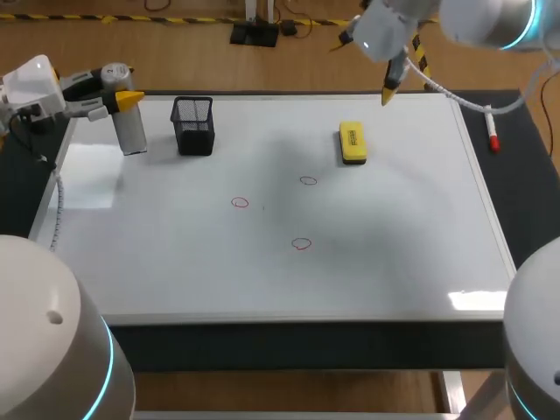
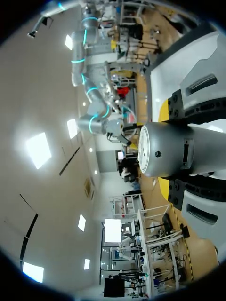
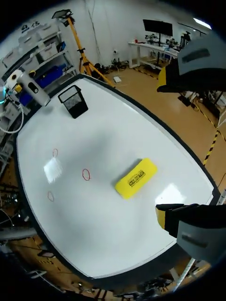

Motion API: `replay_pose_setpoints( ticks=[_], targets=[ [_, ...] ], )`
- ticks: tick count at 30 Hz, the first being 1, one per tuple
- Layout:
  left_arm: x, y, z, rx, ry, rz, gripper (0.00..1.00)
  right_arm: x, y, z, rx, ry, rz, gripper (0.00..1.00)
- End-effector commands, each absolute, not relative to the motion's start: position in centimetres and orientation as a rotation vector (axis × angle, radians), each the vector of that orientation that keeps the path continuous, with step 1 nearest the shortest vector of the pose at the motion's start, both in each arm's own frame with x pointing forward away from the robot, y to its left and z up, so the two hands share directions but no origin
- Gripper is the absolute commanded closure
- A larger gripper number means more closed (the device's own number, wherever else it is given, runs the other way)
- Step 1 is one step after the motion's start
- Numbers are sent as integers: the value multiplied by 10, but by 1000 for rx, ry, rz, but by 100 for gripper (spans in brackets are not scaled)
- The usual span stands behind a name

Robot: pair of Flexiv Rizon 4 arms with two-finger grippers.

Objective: Pick up the inspection probe, press it on each red-marked spot on the whiteboard one by one, put down the probe, pick up the eraser, and wipe off all the red marks.

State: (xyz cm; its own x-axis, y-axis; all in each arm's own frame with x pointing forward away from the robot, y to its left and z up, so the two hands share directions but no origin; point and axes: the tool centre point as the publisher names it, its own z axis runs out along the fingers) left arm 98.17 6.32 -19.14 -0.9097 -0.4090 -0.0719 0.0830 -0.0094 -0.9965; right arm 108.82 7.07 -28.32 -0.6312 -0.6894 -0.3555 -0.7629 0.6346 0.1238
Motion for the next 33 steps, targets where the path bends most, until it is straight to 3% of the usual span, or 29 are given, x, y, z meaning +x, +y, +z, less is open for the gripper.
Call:
replay_pose_setpoints(
  ticks=[1, 11, 33],
  targets=[
    [981, 63, -191, -339, 1929, -1982, 100, 1090, 72, -279, -1311, 2763, 263, 0],
    [981, 63, -191, -339, 1929, -1982, 100, 1090, 72, -279, -1311, 2763, 263, 0],
    [981, 63, -191, -339, 1929, -1982, 100, 1058, 68, -353, -1949, 2328, 308, 0]
  ],
)
